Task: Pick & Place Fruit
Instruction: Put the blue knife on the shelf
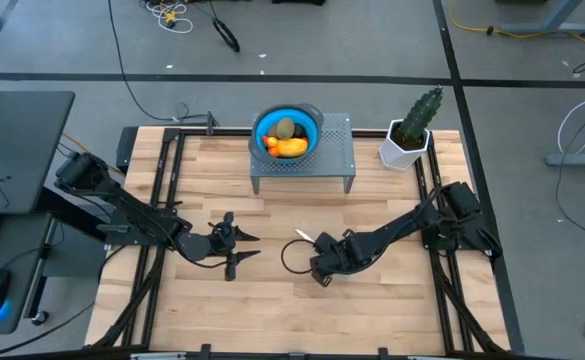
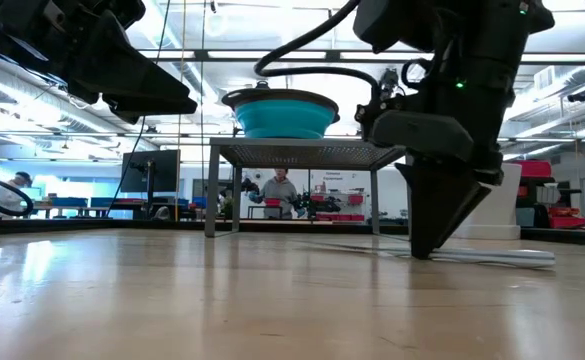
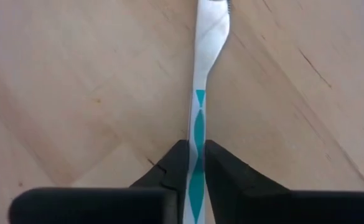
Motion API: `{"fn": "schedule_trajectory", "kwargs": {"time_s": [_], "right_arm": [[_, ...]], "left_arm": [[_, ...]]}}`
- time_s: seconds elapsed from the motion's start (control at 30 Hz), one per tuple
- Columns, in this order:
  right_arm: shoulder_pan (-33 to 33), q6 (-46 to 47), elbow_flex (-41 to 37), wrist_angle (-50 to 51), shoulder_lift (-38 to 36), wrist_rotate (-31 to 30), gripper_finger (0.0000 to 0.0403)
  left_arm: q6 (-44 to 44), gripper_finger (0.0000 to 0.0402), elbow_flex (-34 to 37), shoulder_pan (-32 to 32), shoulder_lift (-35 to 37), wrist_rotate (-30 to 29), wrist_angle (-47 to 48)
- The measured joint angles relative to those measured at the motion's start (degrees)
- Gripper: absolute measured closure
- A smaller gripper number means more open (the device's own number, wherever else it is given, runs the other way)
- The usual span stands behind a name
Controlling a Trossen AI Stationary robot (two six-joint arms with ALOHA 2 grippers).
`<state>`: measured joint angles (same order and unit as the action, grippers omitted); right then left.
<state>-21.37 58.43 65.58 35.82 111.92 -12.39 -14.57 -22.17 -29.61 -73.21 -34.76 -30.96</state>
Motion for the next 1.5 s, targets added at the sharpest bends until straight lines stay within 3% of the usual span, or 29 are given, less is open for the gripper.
{"fn": "schedule_trajectory", "kwargs": {"time_s": [0.47, 0.8, 1.07, 1.23, 1.4, 1.5], "right_arm": [[0.5, -0.2, -0.8, 4.6, -5.1, -0.8, 0.0376], [0.2, 0.4, 0.7, 5.3, -18.4, -2.4, 0.0377], [0.9, 0.8, 1.6, 5.9, -32.0, -10.5, 0.0377], [6.4, 2.9, 1.7, 9.6, -40.1, -16.5, 0.0377], [16.4, -1.5, 1.7, 10.1, -43.7, -10.0, 0.0365], [21.6, -1.7, 1.7, 6.5, -43.6, -9.8, 0.036]], "left_arm": [[0.2, 0.0233, 0.0, 0.0, 0.0, 0.5, 0.0], [0.0, 0.0233, 0.0, 0.0, 0.0, 1.2, 0.7], [0.0, 0.0233, 0.0, 0.0, 0.0, 1.4, 1.3], [0.0, 0.0233, 0.0, 0.0, 0.0, 1.4, 1.6], [0.0, 0.0233, 0.0, 0.0, 0.0, 1.4, 1.6], [0.3, 0.0233, 0.0, 0.0, 0.0, 1.4, 1.6]]}}
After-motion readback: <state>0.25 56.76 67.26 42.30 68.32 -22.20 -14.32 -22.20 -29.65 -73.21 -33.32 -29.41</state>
